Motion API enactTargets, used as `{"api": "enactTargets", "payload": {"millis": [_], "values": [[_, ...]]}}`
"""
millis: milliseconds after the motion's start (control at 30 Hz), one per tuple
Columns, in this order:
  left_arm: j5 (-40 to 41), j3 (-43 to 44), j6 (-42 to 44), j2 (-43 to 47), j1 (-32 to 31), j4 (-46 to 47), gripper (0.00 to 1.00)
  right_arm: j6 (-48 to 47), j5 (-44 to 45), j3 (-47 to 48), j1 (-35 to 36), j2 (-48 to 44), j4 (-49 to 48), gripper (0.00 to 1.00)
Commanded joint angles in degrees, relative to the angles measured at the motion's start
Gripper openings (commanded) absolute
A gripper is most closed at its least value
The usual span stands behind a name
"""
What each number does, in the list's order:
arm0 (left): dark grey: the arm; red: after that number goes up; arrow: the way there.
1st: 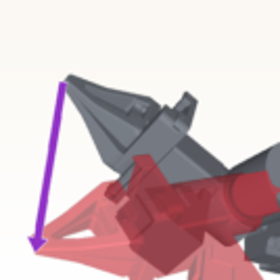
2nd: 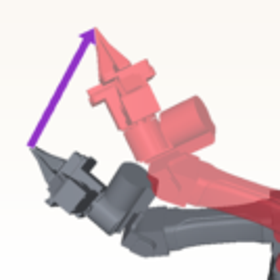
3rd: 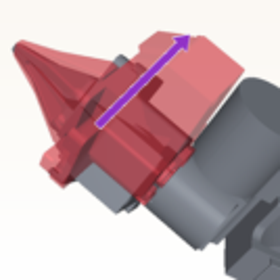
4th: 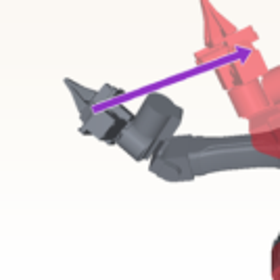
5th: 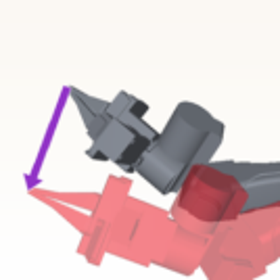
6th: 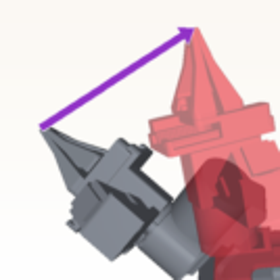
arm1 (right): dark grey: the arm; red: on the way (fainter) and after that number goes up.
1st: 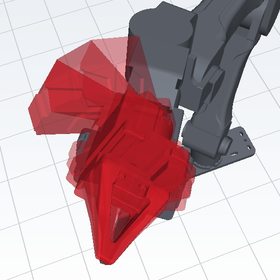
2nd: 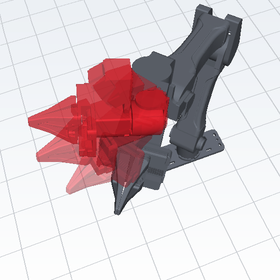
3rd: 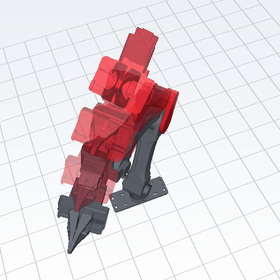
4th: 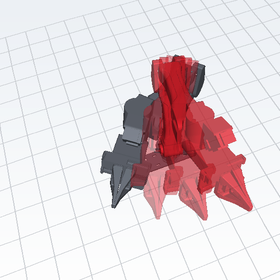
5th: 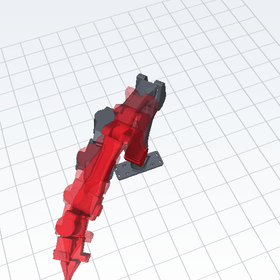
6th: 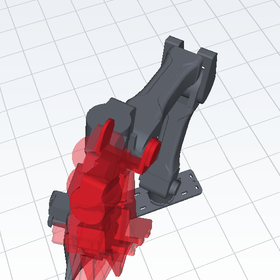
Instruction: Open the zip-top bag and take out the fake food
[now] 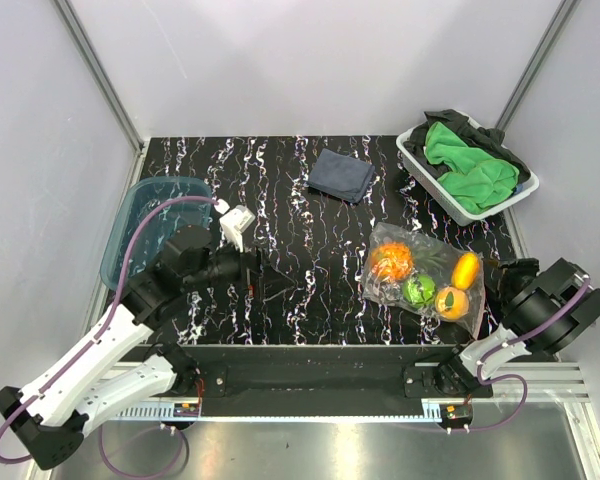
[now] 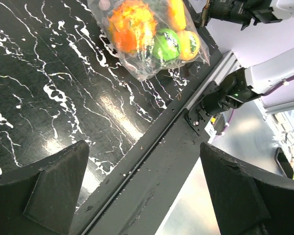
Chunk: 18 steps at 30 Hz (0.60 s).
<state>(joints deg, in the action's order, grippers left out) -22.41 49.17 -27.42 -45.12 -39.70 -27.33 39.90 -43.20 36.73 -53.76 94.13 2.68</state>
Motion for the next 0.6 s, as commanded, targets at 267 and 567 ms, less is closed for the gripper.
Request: {"api": "enactTargets", "payload": {"millis": [267, 567], "values": [[-3.7, -2.6, -1.6, 4.1, -0.1, 2.8, 0.98, -6.8, -1.5, 0.4, -2.0, 1.2, 7.3, 0.57], [-5.1, -2.4, -0.7, 3.4, 0.0, 2.9, 0.98, -1.5, -6.8, -1.7, -2.0, -6.2, 4.2, 0.36]]}}
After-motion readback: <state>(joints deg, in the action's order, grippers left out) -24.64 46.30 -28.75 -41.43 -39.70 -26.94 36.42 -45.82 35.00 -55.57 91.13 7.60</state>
